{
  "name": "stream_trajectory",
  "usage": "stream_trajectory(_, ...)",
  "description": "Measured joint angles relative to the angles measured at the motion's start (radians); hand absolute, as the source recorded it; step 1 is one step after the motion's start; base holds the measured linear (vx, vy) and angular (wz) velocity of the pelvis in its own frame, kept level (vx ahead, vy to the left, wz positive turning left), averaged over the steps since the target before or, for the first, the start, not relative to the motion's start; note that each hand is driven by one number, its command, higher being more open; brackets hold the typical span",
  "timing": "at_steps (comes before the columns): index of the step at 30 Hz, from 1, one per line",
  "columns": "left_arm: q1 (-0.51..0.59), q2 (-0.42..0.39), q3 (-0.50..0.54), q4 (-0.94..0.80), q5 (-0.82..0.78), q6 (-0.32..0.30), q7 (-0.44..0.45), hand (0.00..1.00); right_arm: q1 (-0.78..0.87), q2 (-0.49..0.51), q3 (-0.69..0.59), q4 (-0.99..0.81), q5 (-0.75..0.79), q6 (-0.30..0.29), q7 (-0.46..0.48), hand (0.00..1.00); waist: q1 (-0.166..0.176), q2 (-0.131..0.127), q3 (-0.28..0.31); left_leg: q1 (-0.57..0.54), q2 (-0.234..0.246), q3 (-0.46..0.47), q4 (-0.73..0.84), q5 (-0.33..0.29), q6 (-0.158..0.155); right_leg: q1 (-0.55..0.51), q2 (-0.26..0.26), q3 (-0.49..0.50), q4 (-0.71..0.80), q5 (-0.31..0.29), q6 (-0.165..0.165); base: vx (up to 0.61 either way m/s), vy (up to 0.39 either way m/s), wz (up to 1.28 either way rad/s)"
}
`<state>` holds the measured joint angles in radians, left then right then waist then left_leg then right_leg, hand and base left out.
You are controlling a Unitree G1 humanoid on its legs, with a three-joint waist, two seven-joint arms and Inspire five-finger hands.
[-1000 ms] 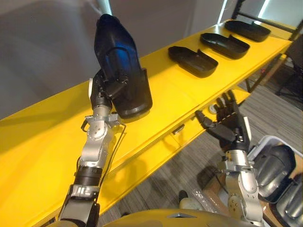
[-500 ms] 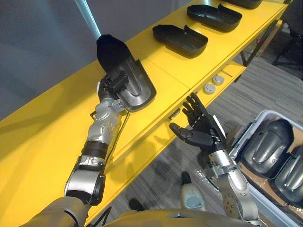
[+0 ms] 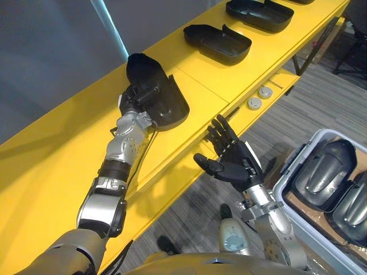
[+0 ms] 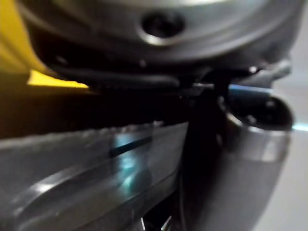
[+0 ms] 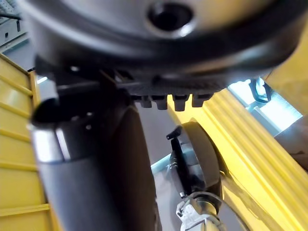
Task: Walk over and take three plastic housings, then place them on the shelf
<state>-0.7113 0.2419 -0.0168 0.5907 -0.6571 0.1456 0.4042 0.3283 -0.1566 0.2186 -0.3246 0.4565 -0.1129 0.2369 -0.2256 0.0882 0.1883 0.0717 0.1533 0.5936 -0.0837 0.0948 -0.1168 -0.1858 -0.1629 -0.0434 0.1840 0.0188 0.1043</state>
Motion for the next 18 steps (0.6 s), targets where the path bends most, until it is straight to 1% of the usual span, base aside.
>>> stream_trajectory(2,-0.017,0.0,0.004,0.028,0.0,0.002,0.019,1.0,0.003,0.001,0.007,-0.007,0.0,0.0,-0.011,1.0,-0.006,-0.004,0.002,0.006,0.0,0.0,-0.002,0.001,0.0,0.004,0.0,0.0,0.003,-0.007,0.007,0.0,-0.005,-0.02)
stream_trajectory(6,-0.04,0.0,0.021,0.059,0.013,0.008,0.054,1.0,0.012,0.001,0.019,-0.006,0.0,0.0,-0.021,1.0,-0.021,-0.007,0.005,0.005,0.002,-0.001,-0.004,0.002,0.006,0.005,0.001,0.0,0.003,-0.006,0.009,0.0,0.0,0.0)
stream_trajectory(9,-0.05,0.0,0.03,0.076,0.11,0.02,0.071,1.0,0.014,0.001,0.032,-0.006,0.0,0.0,-0.023,1.0,-0.027,-0.007,0.005,0.006,0.003,-0.001,-0.005,0.007,0.002,0.005,0.003,0.0,0.003,-0.005,0.009,0.0,0.0,0.0)
stream_trajectory(10,-0.068,0.0,0.032,0.095,0.227,0.046,0.088,1.0,0.015,0.002,0.042,-0.006,0.0,0.0,-0.024,1.0,-0.028,-0.007,0.005,0.006,0.004,-0.001,-0.005,0.008,0.002,0.004,0.005,0.0,0.003,-0.005,0.009,0.0,0.0,0.0)
stream_trajectory(12,-0.082,0.005,0.043,0.107,0.323,0.075,0.112,1.0,0.022,0.002,0.054,-0.006,0.0,0.0,-0.024,1.0,-0.029,-0.006,0.004,0.007,0.006,-0.001,-0.004,0.009,0.0,0.004,0.007,0.0,0.003,-0.005,0.009,0.02,-0.005,0.0)
stream_trajectory(13,-0.084,0.015,0.049,0.108,0.385,0.105,0.122,1.0,0.03,0.002,0.063,-0.006,0.0,0.0,-0.024,1.0,-0.029,-0.006,0.004,0.007,0.007,-0.002,-0.004,0.01,0.0,0.004,0.008,0.0,0.003,-0.001,0.003,0.0,0.0,0.0)
stream_trajectory(14,-0.085,0.018,0.054,0.108,0.401,0.116,0.123,1.0,0.034,0.002,0.067,-0.006,0.0,0.0,-0.024,1.0,-0.029,-0.006,0.004,0.006,0.007,-0.002,-0.004,0.012,0.0,0.004,0.008,0.0,0.003,-0.001,0.003,0.03,-0.007,0.02)
stream_trajectory(16,-0.089,0.044,0.057,0.108,0.479,0.166,0.112,1.0,0.047,0.002,0.073,-0.006,0.0,0.0,-0.024,1.0,-0.03,-0.005,0.003,0.006,0.007,-0.004,-0.004,0.014,-0.001,0.004,0.008,0.0,0.003,0.0,0.003,0.0,0.0,0.0)
stream_trajectory(18,-0.099,0.06,0.057,0.108,0.528,0.204,0.095,1.0,0.053,0.002,0.075,-0.006,0.0,-0.001,-0.024,1.0,-0.029,-0.005,0.003,0.005,0.007,-0.011,-0.002,0.014,-0.001,0.004,0.008,0.0,0.003,0.0,0.003,0.0,0.0,0.02)
